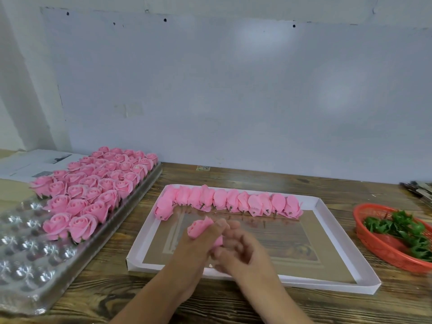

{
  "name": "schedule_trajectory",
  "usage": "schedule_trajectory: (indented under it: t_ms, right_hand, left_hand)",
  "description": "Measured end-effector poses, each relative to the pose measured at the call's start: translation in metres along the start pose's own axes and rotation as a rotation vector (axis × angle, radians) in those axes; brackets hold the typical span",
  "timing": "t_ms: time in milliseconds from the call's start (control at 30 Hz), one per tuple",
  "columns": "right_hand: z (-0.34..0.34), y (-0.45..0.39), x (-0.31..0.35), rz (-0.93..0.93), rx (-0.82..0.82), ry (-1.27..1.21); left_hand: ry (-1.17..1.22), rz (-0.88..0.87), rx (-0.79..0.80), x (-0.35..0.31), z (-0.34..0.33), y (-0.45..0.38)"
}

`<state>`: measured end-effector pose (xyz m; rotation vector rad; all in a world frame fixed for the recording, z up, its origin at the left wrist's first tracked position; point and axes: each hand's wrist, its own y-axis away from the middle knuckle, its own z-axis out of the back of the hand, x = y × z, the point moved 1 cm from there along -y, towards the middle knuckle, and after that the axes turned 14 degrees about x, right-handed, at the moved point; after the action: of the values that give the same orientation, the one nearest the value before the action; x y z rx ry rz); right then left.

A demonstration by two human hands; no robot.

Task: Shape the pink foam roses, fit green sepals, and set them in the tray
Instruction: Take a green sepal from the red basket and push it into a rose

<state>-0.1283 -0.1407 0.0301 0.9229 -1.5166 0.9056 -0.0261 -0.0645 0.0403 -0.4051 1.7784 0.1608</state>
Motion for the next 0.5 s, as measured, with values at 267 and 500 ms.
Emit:
schedule_trajectory:
  t_ms: [267, 500]
  right_hand:
    - [-0.007, 0.001, -0.01, 0.249, -0.137, 0.22]
    - [-0.004, 0.001, 0.005, -0.165, 0.171, -0.654]
  left_hand:
    - [0.074, 0.008, -0.014, 0.0, -0.003, 0.0]
    - [-0.08, 0.003, 0.078, -0.001, -0.005, 0.003]
